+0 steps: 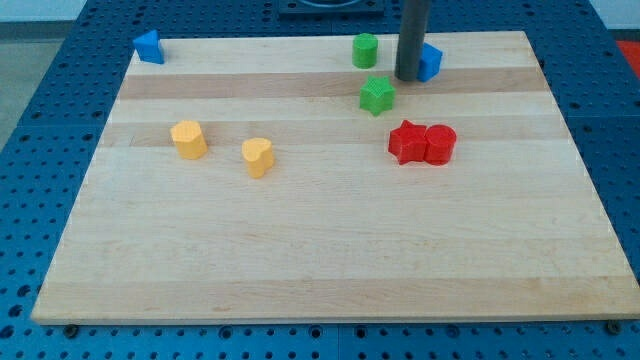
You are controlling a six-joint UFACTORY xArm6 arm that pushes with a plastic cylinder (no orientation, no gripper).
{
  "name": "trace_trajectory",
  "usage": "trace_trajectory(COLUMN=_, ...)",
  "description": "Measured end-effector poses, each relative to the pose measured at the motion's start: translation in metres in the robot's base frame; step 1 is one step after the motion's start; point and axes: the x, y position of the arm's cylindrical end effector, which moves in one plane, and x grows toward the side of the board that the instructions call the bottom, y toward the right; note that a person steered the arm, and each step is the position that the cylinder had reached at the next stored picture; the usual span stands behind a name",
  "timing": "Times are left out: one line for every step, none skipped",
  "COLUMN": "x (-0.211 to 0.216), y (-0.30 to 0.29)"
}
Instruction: Place the green circle towards the top center of the board
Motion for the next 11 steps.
trace_trajectory(x=-0.001, y=-0.001)
trace_trajectory(x=-0.024, y=-0.009)
trace_trajectory(x=-0.035, y=-0.030)
trace_trajectory(x=-0.035, y=-0.060)
trace_trajectory(x=-0.035, y=-0.086)
trace_trajectory(x=-0.036, y=-0.097)
trace_trajectory(x=-0.038, y=-0.104)
trace_trajectory(x=-0.039, y=-0.114)
trace_trajectory(x=-0.041, y=-0.118)
trace_trajectory(x=-0.038, y=-0.114)
trace_trajectory(x=-0.017, y=-0.089)
